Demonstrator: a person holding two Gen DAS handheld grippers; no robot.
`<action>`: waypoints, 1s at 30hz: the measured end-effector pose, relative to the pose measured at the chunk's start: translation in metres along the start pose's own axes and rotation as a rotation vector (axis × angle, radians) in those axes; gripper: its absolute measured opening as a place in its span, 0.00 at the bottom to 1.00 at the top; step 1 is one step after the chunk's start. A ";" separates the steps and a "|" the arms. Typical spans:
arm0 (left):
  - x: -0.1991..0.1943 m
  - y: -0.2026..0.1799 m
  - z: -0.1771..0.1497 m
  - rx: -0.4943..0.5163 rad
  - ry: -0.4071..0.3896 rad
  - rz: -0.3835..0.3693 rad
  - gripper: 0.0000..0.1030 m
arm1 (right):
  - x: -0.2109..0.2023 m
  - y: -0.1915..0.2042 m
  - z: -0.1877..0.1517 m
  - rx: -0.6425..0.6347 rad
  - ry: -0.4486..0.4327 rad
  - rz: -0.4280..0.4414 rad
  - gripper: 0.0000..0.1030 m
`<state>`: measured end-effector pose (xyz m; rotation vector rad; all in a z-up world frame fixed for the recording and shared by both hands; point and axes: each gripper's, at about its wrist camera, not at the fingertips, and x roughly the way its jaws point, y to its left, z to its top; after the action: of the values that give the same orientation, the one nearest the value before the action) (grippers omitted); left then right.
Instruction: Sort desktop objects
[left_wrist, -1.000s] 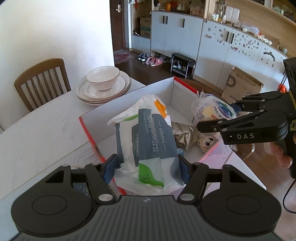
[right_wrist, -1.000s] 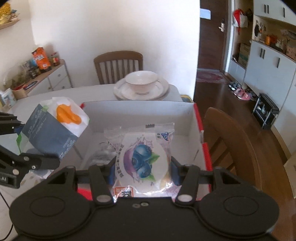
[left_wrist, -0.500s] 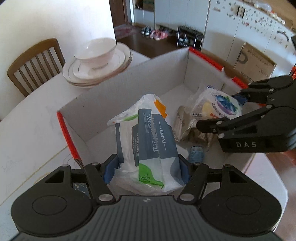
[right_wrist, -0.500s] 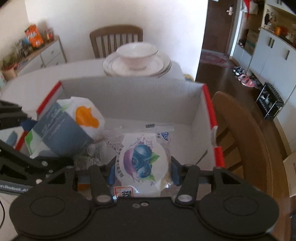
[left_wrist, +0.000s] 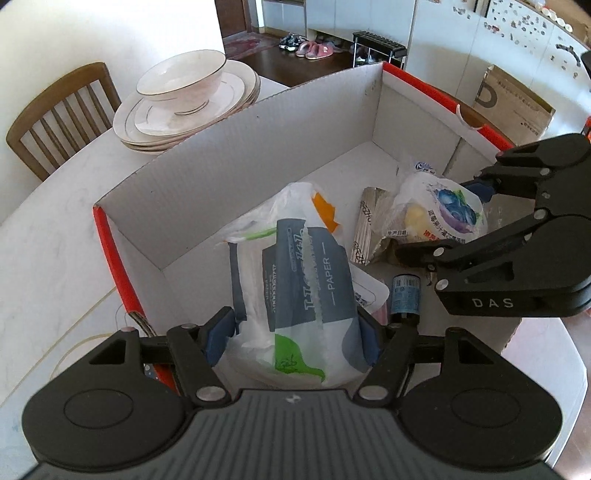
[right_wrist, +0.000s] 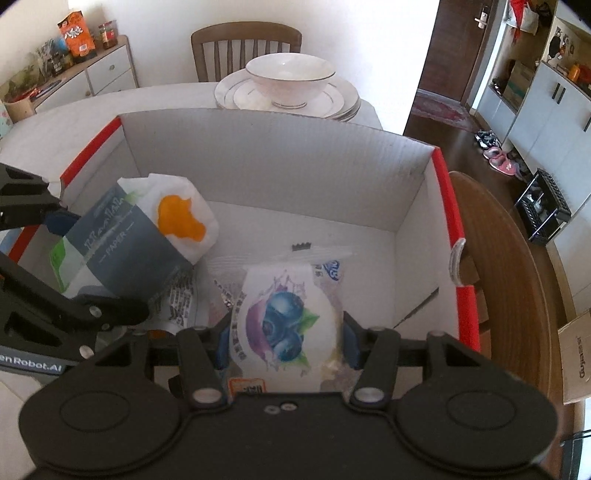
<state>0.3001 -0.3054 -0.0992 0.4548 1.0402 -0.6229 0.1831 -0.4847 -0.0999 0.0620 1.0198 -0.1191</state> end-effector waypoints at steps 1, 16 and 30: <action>0.000 0.000 0.000 0.002 -0.003 -0.001 0.67 | 0.000 0.000 0.000 -0.001 0.000 0.001 0.54; -0.019 0.000 -0.009 -0.019 -0.084 -0.037 0.73 | -0.023 -0.004 -0.007 -0.011 -0.039 0.021 0.70; -0.066 0.012 -0.032 -0.150 -0.234 -0.062 0.73 | -0.078 -0.009 -0.014 0.022 -0.173 0.082 0.84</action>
<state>0.2637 -0.2597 -0.0532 0.2130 0.8730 -0.6318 0.1296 -0.4864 -0.0412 0.1114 0.8423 -0.0592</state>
